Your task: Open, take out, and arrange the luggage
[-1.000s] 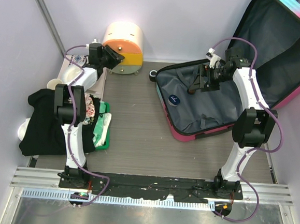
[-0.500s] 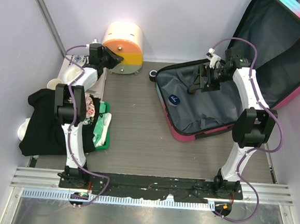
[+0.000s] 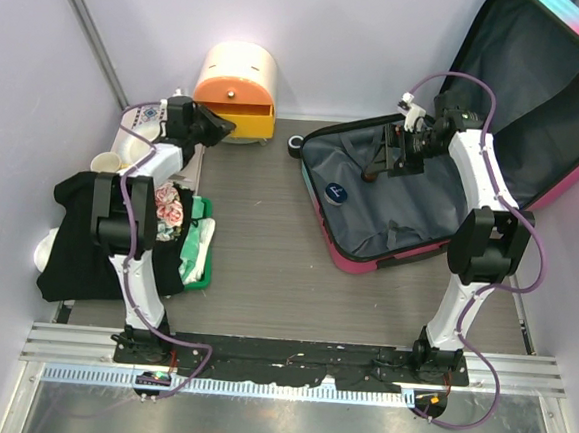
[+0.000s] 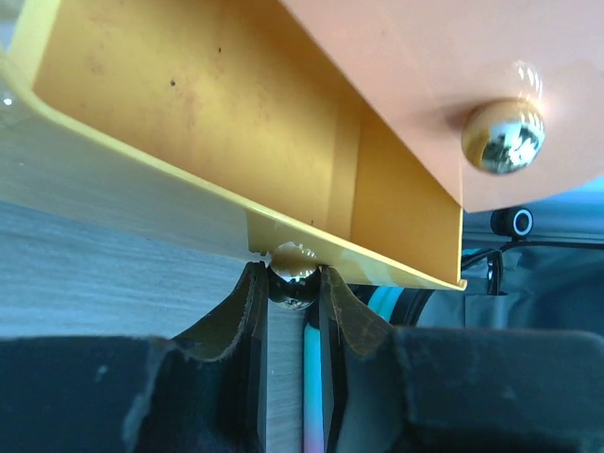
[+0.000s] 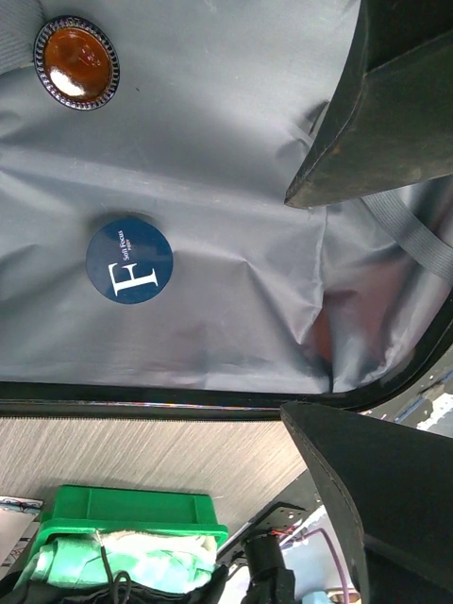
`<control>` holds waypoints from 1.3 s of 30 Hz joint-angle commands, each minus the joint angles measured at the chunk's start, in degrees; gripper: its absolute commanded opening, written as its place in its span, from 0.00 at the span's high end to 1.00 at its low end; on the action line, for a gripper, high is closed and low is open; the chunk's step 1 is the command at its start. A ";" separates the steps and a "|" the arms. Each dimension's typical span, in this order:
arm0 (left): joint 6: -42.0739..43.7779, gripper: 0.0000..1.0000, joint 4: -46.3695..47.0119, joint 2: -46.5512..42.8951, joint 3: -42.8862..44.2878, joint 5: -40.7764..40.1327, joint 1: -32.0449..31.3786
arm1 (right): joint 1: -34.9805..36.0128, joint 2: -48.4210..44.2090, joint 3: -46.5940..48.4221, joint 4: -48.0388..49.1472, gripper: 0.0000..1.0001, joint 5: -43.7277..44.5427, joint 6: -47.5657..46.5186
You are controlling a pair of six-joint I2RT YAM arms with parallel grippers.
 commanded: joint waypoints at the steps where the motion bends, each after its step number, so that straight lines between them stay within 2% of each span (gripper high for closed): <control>1: -2.22 1.00 -1.03 -6.25 -4.47 0.28 -0.58 | -0.14 0.03 2.43 0.93 0.10 -1.70 -0.17; 5: -3.01 1.00 -0.77 -8.54 -8.52 0.11 -0.93 | -0.14 0.64 2.87 1.29 0.10 -2.22 0.53; 7: -3.27 0.94 -0.94 -9.25 -9.14 0.20 -1.02 | -0.14 0.99 3.13 1.55 0.10 -2.40 0.80; 8: -3.10 0.74 -1.21 -9.51 -9.32 0.11 -0.93 | -0.14 0.99 3.31 1.64 0.10 -2.40 0.97; 10: -2.05 0.52 -1.47 -10.47 -9.32 -0.15 -0.93 | -0.14 1.26 3.66 2.07 0.10 -2.22 1.15; 11: -1.78 0.32 -1.73 -10.74 -9.06 -0.07 -0.93 | -0.14 1.34 3.92 2.25 0.11 -2.14 1.24; 14: -0.03 0.16 -1.47 -12.23 -9.23 0.81 -0.75 | -0.14 1.43 4.62 3.39 0.11 -1.35 1.67; 18: 3.92 0.09 0.19 -15.83 -11.24 4.14 -0.58 | 0.39 2.22 5.77 3.66 0.12 0.76 0.36; 21: 10.06 0.07 0.46 -20.05 -13.88 5.90 -0.40 | 0.66 2.14 3.50 8.81 0.13 8.21 0.00; 24: 16.82 0.07 -2.70 -23.83 -15.29 7.57 0.21 | 1.35 2.13 0.24 14.62 0.13 14.63 -0.78; 28: 26.68 0.07 -7.52 -28.75 -16.69 12.66 0.30 | 3.73 4.33 -1.35 17.46 0.13 21.67 -2.81; 34: 37.58 0.07 -9.91 -35.70 -18.54 11.89 0.21 | 7.24 7.75 -2.93 22.37 0.13 30.28 -2.19; 39: 40.23 0.06 -10.88 -37.98 -18.55 11.01 0.21 | 8.65 11.18 -1.53 25.01 0.13 36.53 -1.14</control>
